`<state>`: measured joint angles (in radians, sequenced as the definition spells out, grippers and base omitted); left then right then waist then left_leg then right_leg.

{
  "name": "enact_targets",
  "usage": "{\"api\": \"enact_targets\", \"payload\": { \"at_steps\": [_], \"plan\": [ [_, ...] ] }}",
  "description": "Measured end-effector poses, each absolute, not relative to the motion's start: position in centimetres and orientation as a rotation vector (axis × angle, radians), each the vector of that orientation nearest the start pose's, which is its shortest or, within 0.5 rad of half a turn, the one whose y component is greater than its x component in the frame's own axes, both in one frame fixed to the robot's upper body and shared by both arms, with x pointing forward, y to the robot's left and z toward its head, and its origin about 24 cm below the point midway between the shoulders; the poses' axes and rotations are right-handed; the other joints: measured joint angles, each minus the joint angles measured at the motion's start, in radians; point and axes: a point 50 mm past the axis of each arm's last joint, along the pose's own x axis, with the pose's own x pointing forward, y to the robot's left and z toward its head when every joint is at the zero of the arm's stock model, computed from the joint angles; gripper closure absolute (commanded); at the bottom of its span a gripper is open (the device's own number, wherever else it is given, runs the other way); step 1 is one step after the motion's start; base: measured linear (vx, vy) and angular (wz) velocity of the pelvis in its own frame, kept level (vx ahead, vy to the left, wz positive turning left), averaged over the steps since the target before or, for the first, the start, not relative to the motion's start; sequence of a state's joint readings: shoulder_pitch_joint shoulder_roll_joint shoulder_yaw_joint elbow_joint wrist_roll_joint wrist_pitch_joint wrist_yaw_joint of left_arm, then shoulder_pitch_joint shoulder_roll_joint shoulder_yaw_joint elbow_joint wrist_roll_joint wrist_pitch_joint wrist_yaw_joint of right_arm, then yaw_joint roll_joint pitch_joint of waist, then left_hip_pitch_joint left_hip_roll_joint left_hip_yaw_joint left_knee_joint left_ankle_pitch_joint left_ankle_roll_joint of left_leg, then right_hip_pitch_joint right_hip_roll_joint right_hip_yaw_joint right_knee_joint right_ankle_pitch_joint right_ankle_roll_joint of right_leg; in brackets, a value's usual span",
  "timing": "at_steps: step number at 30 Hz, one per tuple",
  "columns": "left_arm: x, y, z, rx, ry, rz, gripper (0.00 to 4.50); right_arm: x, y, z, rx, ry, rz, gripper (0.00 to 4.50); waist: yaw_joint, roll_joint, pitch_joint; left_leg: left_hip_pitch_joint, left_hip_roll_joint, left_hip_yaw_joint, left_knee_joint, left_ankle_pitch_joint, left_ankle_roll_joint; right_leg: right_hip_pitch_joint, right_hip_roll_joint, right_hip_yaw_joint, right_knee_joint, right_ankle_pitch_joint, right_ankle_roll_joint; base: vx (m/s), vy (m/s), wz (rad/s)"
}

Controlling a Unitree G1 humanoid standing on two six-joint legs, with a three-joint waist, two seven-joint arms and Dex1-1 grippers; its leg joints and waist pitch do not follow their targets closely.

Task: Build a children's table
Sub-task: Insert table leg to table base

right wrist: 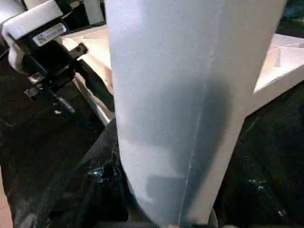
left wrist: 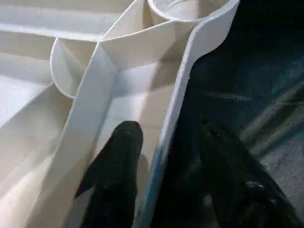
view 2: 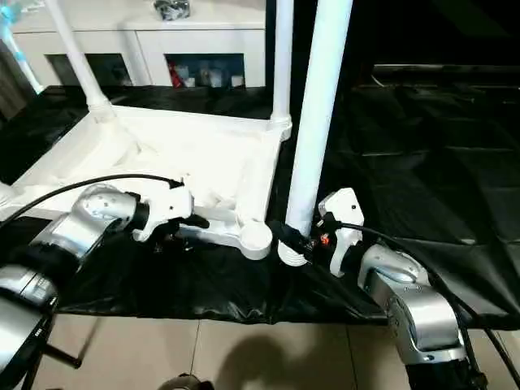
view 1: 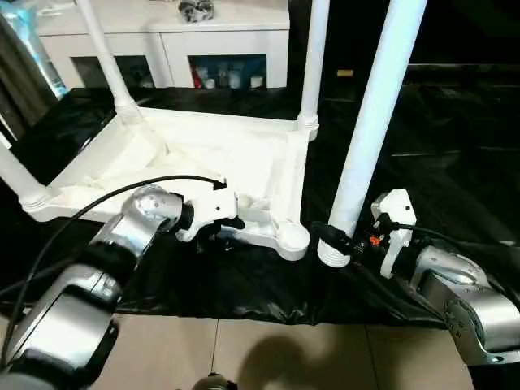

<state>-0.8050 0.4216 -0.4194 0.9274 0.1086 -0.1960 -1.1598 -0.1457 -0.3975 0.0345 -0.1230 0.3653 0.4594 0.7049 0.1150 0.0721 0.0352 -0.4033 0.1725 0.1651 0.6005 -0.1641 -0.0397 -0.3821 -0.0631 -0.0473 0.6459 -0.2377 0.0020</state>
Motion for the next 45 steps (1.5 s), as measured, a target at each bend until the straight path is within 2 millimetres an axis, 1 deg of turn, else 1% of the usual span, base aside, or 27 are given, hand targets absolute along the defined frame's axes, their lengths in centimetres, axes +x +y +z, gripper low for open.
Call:
{"api": "enact_targets", "payload": {
  "at_steps": [3,7,10,12,13,15,18,20,23,24,28,35,40,45],
  "plan": [
    [34.8,15.0,6.5,0.730,0.451,-1.313,2.91,26.2,-16.5,7.7,0.021,0.228,0.806,2.59,0.001,0.001,0.000,0.000,0.000,0.000,0.000,0.000,0.000,0.000,0.000,0.000,0.000,0.000,0.000,0.000,0.000,0.00],
    [34.9,15.3,6.2,0.739,0.489,-1.311,3.13,26.2,-16.5,7.7,0.027,0.226,0.809,2.59,0.002,0.001,0.000,0.000,0.000,0.000,0.000,0.000,0.000,0.000,0.000,0.000,0.000,0.000,0.000,0.000,0.000,0.00],
    [35.0,15.4,6.2,0.763,0.505,-1.314,3.48,26.2,-16.4,7.7,0.033,0.225,0.813,2.59,0.002,0.001,0.000,0.000,0.000,0.000,0.000,0.000,0.000,0.000,0.000,0.000,0.000,0.000,0.000,0.000,0.000,0.00],
    [35.1,15.5,6.4,0.772,0.506,-1.314,3.51,26.1,-16.4,7.8,0.033,0.225,0.815,2.59,0.003,0.001,0.000,0.000,0.000,0.000,0.000,0.000,0.000,0.000,0.000,0.000,0.000,0.000,0.000,0.000,0.000,0.00],
    [35.2,15.5,6.4,0.776,0.508,-1.318,3.71,26.1,-16.4,7.8,0.033,0.225,0.817,2.59,0.003,0.001,0.000,0.000,0.000,0.000,0.000,0.000,0.000,0.000,0.000,0.000,0.000,0.000,0.000,0.000,0.000,0.00],
    [35.3,15.4,6.5,0.773,0.516,-1.327,3.89,26.1,-16.4,7.8,0.034,0.225,0.824,2.59,0.004,0.001,0.000,0.000,0.000,0.000,0.000,0.000,0.000,0.000,0.000,0.000,0.000,0.000,0.000,0.000,0.000,0.00],
    [35.3,14.9,6.5,0.773,0.514,-1.352,4.05,26.1,-16.4,7.8,0.035,0.225,0.830,2.59,0.007,0.002,0.001,0.000,0.000,0.001,0.000,-0.001,0.001,0.000,0.000,0.001,0.000,0.000,0.000,0.000,0.000,0.00],
    [35.4,14.2,6.6,0.758,0.518,-1.359,4.18,26.1,-16.4,7.8,0.034,0.225,0.831,2.59,0.006,0.002,0.001,0.000,0.000,0.002,0.000,-0.001,0.002,0.000,0.000,0.001,-0.001,0.000,0.000,0.000,0.000,0.00],
    [35.5,13.7,6.6,0.728,0.559,-1.354,4.30,26.1,-16.3,7.7,0.034,0.226,0.835,2.59,0.001,0.003,0.001,0.000,0.000,0.002,0.000,-0.001,0.002,0.000,0.000,0.002,-0.001,0.000,0.000,0.000,0.000,0.00],
    [35.6,13.6,6.6,0.721,0.567,-1.351,4.42,26.1,-16.3,7.7,0.034,0.226,0.835,2.59,-0.002,0.004,0.002,0.001,0.000,0.002,0.000,-0.001,0.002,-0.001,0.000,0.002,-0.001,0.000,0.000,0.000,0.000,0.00],
    [35.6,13.4,6.6,0.667,0.610,-1.338,4.50,26.1,-16.3,7.8,0.036,0.225,0.837,2.59,-0.006,0.004,0.002,0.001,0.000,0.003,-0.001,-0.001,0.002,-0.001,0.000,0.002,-0.001,0.000,-0.001,0.000,0.000,0.00],
    [35.1,12.7,6.0,0.517,0.641,-1.274,4.50,26.5,-16.3,8.3,0.058,0.204,0.819,2.59,-0.004,0.004,0.001,0.002,0.001,0.004,-0.001,-0.001,0.002,0.000,0.000,0.002,-0.001,0.000,-0.001,0.000,0.000,0.00],
    [33.6,12.0,5.4,0.446,0.596,-1.244,4.50,26.9,-16.6,8.3,0.063,0.202,0.795,2.59,-0.002,0.004,0.001,0.002,0.001,0.005,-0.001,-0.002,0.003,0.000,-0.001,0.002,-0.001,0.000,-0.001,0.000,0.000,0.00],
    [32.5,11.6,5.1,0.486,0.505,-1.272,4.50,27.1,-16.5,8.6,0.061,0.193,0.798,2.60,-0.001,0.003,0.001,0.002,0.000,0.005,-0.002,-0.002,0.003,0.000,-0.001,0.002,-0.002,0.000,-0.001,0.000,0.000,0.00]
  ]
}}
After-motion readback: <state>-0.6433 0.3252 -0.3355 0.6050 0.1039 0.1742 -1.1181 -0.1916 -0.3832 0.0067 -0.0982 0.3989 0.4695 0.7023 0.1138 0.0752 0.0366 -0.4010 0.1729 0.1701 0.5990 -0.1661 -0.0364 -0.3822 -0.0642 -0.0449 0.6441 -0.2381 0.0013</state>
